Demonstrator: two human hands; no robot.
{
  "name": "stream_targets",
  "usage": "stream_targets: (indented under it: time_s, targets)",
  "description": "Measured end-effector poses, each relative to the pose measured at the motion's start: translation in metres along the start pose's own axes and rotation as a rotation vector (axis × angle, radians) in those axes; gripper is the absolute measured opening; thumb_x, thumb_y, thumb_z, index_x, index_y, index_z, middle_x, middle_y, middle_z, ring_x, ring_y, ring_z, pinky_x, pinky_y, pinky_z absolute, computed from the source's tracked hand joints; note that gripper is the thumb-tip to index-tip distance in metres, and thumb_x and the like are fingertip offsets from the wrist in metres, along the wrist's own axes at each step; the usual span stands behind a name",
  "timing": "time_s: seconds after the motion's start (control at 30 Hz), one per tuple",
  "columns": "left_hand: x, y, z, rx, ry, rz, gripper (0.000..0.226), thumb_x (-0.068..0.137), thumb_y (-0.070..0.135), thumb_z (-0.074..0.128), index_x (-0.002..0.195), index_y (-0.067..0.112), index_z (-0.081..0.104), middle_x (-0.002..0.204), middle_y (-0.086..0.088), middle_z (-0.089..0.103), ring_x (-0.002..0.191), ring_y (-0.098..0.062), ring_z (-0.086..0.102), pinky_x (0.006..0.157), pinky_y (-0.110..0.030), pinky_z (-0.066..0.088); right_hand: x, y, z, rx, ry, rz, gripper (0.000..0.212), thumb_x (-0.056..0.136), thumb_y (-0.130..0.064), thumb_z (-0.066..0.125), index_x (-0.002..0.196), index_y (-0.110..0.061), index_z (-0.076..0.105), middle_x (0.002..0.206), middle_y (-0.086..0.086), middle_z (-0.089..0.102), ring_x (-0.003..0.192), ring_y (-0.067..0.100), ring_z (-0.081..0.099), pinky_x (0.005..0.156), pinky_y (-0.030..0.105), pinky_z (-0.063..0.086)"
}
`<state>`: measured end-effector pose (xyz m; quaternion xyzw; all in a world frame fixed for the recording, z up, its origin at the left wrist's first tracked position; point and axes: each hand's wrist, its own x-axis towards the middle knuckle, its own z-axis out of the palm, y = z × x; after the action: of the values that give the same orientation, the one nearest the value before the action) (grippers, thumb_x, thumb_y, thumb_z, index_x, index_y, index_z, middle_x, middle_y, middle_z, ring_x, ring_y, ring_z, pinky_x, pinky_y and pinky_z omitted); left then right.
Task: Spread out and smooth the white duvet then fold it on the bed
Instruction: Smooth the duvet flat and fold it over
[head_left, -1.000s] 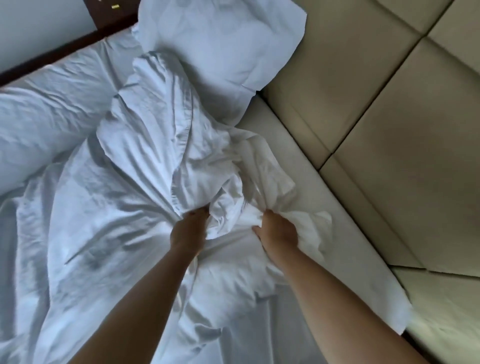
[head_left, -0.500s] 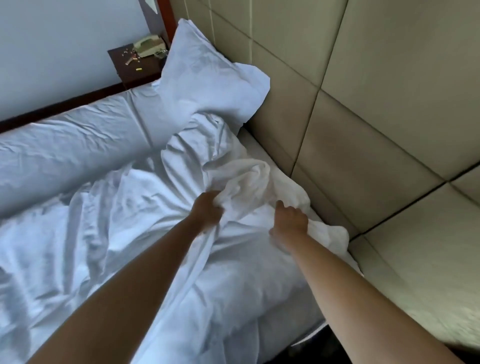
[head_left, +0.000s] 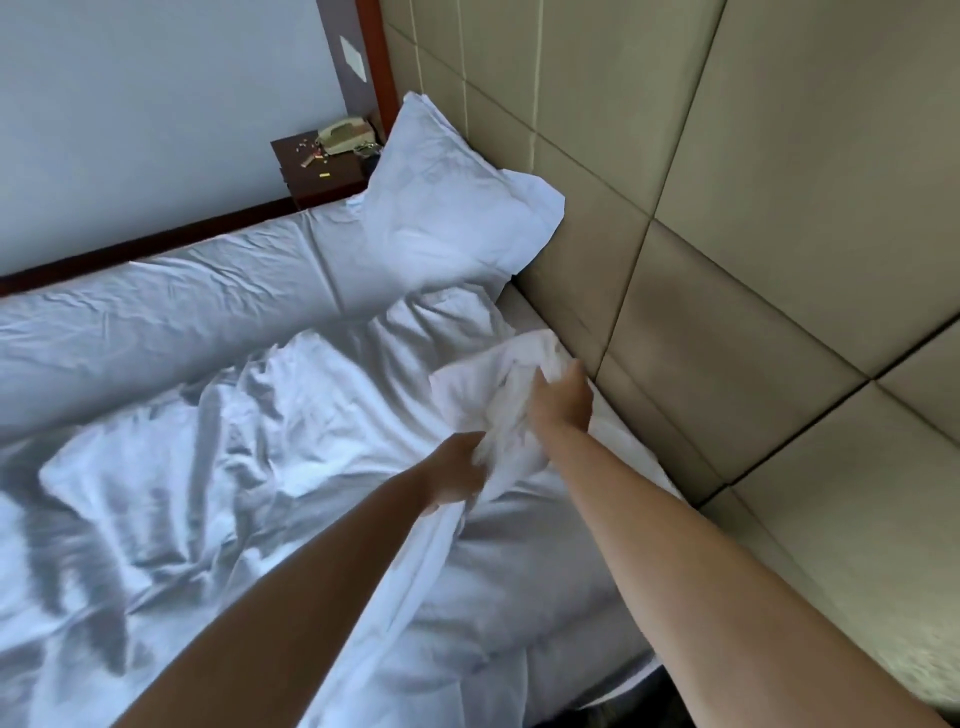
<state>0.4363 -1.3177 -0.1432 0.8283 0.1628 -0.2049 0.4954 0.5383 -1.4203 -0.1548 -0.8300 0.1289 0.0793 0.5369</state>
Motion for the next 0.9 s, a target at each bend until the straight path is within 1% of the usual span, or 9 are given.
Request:
stream_targets:
  time_s: [0.1,0.2,0.3,0.37,0.43,0.57,0.7,0.8,0.9]
  targets:
    - [-0.008,0.044,0.01,-0.104,0.128,0.182,0.06,0.06,-0.002,0.041,0.115,0.006,0.063,0.092,-0.005,0.062,0.083,-0.015,0.056,0.069,-0.023,0.044,-0.007,-0.047,-0.05,0.151,0.274,-0.216,0.027,0.096,-0.024,0.047,0.115,-0.005,0.045,0.111,0.014,0.062,0.1,0.032,0.059,0.071,0.029,0.038]
    - [-0.014,0.064,0.032,-0.064,0.045,0.266,0.062,0.063,-0.008,0.044,0.12,0.01,0.063,0.1,-0.003,0.063,0.093,-0.015,0.057,0.068,-0.017,0.044,-0.008,-0.033,-0.091,0.124,0.428,-0.191,0.031,0.098,-0.026,0.045,0.119,-0.003,0.044,0.115,0.016,0.061,0.104,0.033,0.059,0.074,0.033,0.039]
    - [-0.012,0.027,0.062,0.355,-0.065,0.286,0.066,0.073,-0.009,0.053,0.134,0.016,0.05,0.123,-0.004,0.056,0.117,-0.022,0.052,0.085,-0.018,0.041,0.005,0.062,-0.1,-0.154,0.237,0.223,0.048,0.094,-0.023,0.052,0.136,-0.002,0.04,0.132,0.019,0.053,0.118,0.038,0.053,0.092,0.041,0.044]
    - [-0.015,-0.023,0.078,0.768,-0.125,0.168,0.085,0.077,0.006,0.065,0.149,0.026,0.024,0.148,-0.002,0.034,0.135,-0.026,0.033,0.107,-0.039,0.034,0.004,0.132,-0.091,-0.261,0.049,0.517,0.06,0.085,-0.023,0.06,0.138,-0.005,0.041,0.131,0.019,0.052,0.116,0.039,0.055,0.096,0.045,0.048]
    - [-0.023,-0.073,0.084,1.019,-0.159,0.002,0.102,0.077,0.017,0.071,0.151,0.033,0.003,0.157,-0.002,0.012,0.143,-0.027,0.016,0.111,-0.056,0.023,-0.01,0.172,-0.076,-0.254,-0.079,0.605,0.059,0.087,-0.023,0.055,0.141,-0.006,0.037,0.133,0.02,0.049,0.118,0.038,0.054,0.099,0.046,0.047]
    - [-0.037,-0.139,0.084,1.183,-0.132,-0.172,0.111,0.075,0.028,0.075,0.15,0.035,-0.007,0.159,-0.007,-0.008,0.147,-0.026,0.0,0.111,-0.06,0.016,-0.048,0.2,-0.043,-0.196,-0.296,0.598,0.054,0.092,-0.026,0.048,0.14,-0.003,0.038,0.139,0.02,0.046,0.125,0.037,0.047,0.105,0.048,0.04]
    - [-0.037,-0.155,0.086,1.216,-0.049,-0.135,0.118,0.073,0.037,0.076,0.149,0.036,-0.015,0.157,-0.009,-0.022,0.144,-0.033,-0.018,0.105,-0.071,0.007,-0.057,0.217,-0.009,0.13,-0.219,0.646,0.063,0.086,-0.029,0.063,0.14,-0.011,0.036,0.135,0.012,0.05,0.121,0.03,0.051,0.103,0.039,0.043]
    - [-0.035,-0.164,0.084,1.211,-0.1,-0.148,0.132,0.065,0.05,0.08,0.145,0.038,-0.024,0.154,-0.007,-0.031,0.142,-0.036,-0.024,0.101,-0.075,0.004,-0.061,0.219,0.015,0.406,-0.253,0.728,0.064,0.077,-0.038,0.073,0.131,-0.018,0.047,0.123,0.006,0.061,0.107,0.024,0.06,0.085,0.036,0.053]
    - [-0.04,-0.176,0.084,1.211,-0.103,-0.152,0.134,0.064,0.054,0.078,0.143,0.036,-0.028,0.154,-0.006,-0.032,0.142,-0.036,-0.024,0.101,-0.076,0.003,-0.056,0.22,0.039,0.5,-0.276,0.754,0.061,0.073,-0.03,0.078,0.126,-0.01,0.055,0.114,0.009,0.067,0.099,0.026,0.066,0.087,0.041,0.055]
